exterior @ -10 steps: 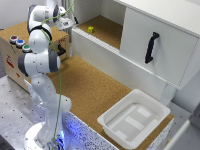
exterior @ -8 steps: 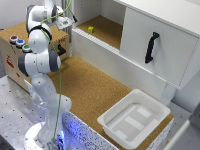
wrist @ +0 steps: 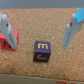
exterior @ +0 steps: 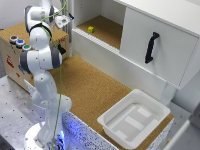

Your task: Go towards the purple block and pick it up

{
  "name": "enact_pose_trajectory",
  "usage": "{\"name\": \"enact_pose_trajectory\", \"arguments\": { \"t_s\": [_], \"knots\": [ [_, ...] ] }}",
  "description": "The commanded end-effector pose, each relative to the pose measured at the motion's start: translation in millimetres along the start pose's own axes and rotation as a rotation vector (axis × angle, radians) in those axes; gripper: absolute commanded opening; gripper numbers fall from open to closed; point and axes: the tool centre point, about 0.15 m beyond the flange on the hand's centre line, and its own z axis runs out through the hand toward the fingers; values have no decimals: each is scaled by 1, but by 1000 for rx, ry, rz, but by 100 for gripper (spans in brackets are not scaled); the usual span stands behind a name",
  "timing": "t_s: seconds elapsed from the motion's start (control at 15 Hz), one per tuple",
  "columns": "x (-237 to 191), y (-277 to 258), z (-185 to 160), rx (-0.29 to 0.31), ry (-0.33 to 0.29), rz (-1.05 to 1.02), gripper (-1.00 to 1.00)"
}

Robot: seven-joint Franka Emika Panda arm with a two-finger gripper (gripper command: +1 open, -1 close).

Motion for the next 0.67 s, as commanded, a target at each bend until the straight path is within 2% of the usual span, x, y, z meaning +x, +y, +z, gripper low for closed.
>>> {"name": "enact_pose_trajectory", "arguments": {
  "t_s": [0.0,0.6],
  "knots": [
    [26,34,23,73,-91,-86,100],
    [33,32,46,121,-123,-123,100]
  ]
}}
